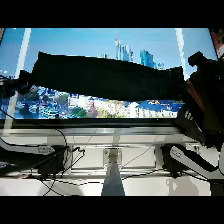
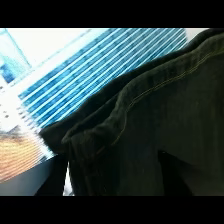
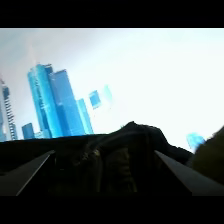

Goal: Fold the clothes and pants, and hang the long-sleeved shirts on hangers.

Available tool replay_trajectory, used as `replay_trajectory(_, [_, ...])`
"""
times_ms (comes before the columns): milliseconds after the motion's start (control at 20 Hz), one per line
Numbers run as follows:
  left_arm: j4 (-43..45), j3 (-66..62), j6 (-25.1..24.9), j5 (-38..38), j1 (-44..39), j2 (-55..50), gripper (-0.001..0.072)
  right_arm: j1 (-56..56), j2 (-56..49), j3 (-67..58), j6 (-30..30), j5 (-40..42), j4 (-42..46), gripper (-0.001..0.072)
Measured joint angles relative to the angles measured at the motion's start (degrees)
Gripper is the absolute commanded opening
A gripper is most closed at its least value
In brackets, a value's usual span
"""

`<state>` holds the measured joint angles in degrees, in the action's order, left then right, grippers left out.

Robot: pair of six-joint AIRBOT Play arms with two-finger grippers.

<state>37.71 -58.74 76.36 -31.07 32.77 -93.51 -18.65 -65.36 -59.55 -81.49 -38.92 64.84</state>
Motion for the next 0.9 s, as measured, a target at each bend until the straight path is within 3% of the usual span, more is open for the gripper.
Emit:
replay_trajectory(150, [-4.8,0.2,-4.7,4.5,-1.4,-1.5,0.0048,4.1,-0.4,-0.5,0.9,3.2,0.1,0.0419])
replay_trajectory(300, [-6.6,-1.7,-9.3,5.9,-2.2,-1.8,0.0018,8.3,-1.4,-0.6,1.2,5.2,0.2,0.0138])
replay_trajectory(400, [-7.8,-4.3,-14.3,5.0,-2.4,-0.5,0.0018,11.4,-2.4,-0.8,1.2,7.1,0.2,0.0028])
replay_trajectory(650, [-5.5,-8.2,-22.2,-3.3,-2.8,9.9,0.0017,20.3,-8.2,-6.1,-3.8,10.1,-0.2,0.0027])
replay_trajectory(900, [2.6,-8.8,-21.0,-14.8,-3.0,24.4,0.0017,32.7,-18.8,-20.0,-7.3,8.7,-3.4,0.0027])
